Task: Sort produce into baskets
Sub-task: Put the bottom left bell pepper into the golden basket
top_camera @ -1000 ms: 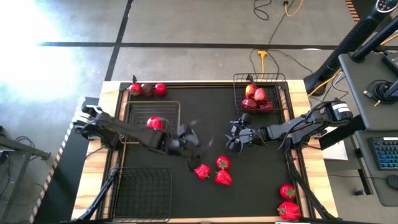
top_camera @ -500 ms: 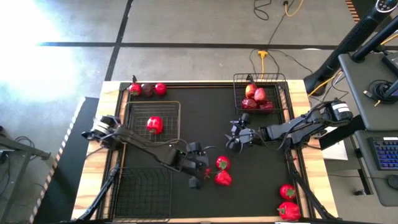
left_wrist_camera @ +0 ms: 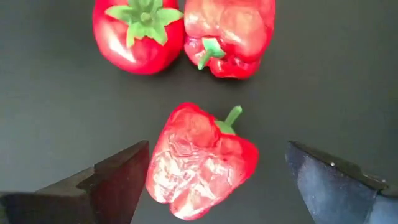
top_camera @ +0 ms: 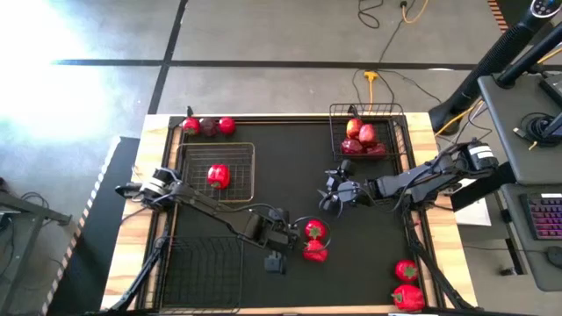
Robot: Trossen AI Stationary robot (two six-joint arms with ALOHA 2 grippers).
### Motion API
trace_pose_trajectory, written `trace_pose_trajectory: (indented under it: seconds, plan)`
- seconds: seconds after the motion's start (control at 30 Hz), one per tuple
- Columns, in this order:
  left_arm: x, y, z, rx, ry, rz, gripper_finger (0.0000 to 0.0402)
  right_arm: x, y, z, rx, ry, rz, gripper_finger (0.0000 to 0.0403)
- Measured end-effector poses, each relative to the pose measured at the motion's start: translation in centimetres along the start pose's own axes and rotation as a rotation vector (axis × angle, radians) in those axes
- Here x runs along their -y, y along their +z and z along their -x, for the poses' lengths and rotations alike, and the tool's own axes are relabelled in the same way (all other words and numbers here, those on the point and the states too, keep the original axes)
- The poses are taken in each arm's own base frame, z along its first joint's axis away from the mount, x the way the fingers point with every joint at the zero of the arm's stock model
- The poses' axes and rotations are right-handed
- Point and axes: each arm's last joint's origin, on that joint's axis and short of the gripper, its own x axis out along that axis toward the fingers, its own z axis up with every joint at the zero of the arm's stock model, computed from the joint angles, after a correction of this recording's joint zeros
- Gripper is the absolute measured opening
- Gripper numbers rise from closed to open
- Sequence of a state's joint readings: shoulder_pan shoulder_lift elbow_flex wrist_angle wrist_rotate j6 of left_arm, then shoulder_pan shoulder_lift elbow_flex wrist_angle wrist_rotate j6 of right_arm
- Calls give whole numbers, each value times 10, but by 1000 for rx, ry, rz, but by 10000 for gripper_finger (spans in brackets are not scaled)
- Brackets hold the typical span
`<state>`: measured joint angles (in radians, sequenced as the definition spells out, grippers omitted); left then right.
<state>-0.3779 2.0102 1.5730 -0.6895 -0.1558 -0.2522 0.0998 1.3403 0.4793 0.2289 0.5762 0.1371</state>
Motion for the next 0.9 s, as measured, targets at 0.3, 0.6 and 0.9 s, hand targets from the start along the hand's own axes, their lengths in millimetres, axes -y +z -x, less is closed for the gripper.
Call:
trace_pose_trajectory:
  seconds: [0.3, 0.6, 0.9]
  plan:
    - [-4, -9, -7, -44, -10, -246, 357, 0, 2, 0, 15, 3, -11, 325]
    - [-8, -20, -29, 33, 35, -295, 352, 0, 2, 0, 17, 3, -8, 325]
    - [-8, -28, -44, 107, 12, -188, 295, 0, 2, 0, 16, 4, -8, 325]
